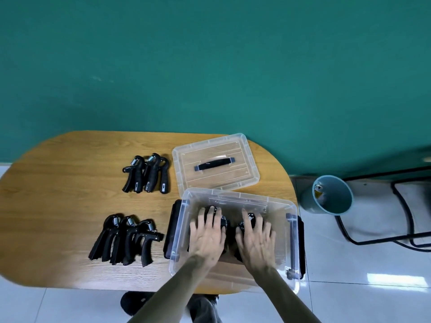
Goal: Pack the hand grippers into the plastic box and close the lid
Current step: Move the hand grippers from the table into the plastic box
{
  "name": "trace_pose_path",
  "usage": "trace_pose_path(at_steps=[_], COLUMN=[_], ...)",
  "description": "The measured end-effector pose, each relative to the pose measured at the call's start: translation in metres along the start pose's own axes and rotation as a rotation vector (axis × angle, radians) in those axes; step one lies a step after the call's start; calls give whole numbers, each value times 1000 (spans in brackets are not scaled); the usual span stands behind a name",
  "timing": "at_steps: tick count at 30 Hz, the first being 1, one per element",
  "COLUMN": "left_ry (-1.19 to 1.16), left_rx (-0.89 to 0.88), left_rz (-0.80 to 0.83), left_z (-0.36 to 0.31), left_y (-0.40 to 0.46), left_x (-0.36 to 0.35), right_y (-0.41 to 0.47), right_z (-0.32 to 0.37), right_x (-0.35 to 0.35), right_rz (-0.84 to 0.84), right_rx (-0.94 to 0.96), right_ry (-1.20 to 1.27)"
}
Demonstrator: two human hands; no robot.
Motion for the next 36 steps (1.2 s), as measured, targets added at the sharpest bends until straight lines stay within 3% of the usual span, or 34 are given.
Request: trace_pose_path(at_steps=[6, 13, 26, 36], left_ry=[159, 109, -23, -67], left_rx=[-156, -113, 45, 76], left_rz=[-98, -216, -136, -6], left_z=[11, 77, 250, 337], left_y=[-15, -32, -70, -69], left_x=[56, 109, 111, 74], right_y=[1, 8, 4, 25], right_z=[39, 118, 298, 350], right_x=[56, 98, 86, 35], right_rz=[-97, -123, -53, 101], right_rx=[77, 184, 311, 282], right_ry=[-27, -63, -164, -294])
Point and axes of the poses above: each hand's wrist, its own y-axis towards the middle knuckle, its own x-axis out of the back of the hand, z = x × y, the point moved 7 cm from there along y, towards the middle knuckle, and after that the axes turned 2 degrees about x, right-handed, at the moved point
